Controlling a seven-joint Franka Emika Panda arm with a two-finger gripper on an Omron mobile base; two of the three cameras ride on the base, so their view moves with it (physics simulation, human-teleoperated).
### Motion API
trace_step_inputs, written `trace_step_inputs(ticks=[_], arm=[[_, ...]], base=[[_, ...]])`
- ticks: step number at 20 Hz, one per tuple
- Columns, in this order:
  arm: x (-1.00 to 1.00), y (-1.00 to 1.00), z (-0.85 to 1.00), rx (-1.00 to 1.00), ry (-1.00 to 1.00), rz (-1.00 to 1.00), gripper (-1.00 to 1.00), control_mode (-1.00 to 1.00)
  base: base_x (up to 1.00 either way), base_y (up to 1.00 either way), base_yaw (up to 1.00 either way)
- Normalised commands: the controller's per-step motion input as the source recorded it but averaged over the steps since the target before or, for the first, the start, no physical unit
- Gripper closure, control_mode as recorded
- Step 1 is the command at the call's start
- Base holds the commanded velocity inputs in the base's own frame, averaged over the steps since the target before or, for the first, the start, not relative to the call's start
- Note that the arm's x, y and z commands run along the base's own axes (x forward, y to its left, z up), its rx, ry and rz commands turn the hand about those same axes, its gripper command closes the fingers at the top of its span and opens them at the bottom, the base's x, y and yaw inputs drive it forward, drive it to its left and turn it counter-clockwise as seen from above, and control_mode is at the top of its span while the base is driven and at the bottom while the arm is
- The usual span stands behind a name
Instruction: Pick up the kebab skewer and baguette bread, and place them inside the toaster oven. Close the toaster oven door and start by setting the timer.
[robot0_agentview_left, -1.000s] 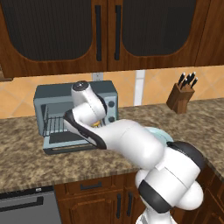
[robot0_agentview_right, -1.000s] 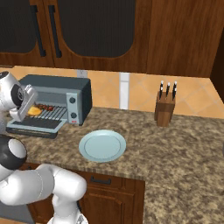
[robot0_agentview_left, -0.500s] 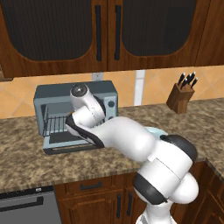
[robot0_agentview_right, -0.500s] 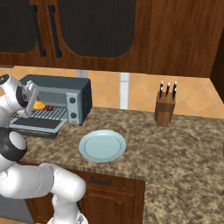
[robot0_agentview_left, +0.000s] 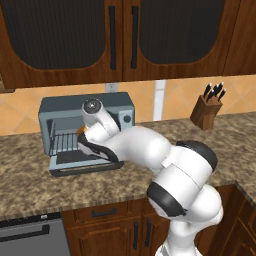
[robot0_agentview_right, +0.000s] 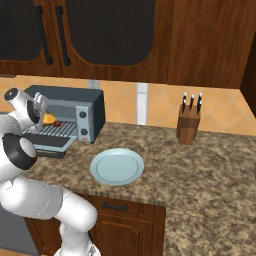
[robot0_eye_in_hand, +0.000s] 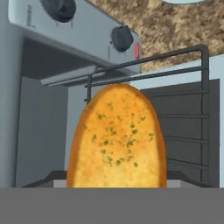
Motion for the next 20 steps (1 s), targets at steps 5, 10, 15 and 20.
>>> trace_step_inputs(ticks=[5, 10, 15, 20], arm=[[0.07, 0.04, -0.02, 0.0, 0.1, 0.0, 1.0, -1.0], [0.01, 0.0, -0.16, 0.0, 0.1, 0.0, 1.0, -1.0], [0.18, 0.01, -0.1, 0.0, 0.05, 0.0, 1.0, -1.0], [0.32, 0.05, 0.0, 0.0, 0.05, 0.0, 1.0, -1.0]], base=[[0.0, 0.0, 0.0], [0.0, 0.0, 0.0], [0.0, 0.0, 0.0], [0.0, 0.0, 0.0]])
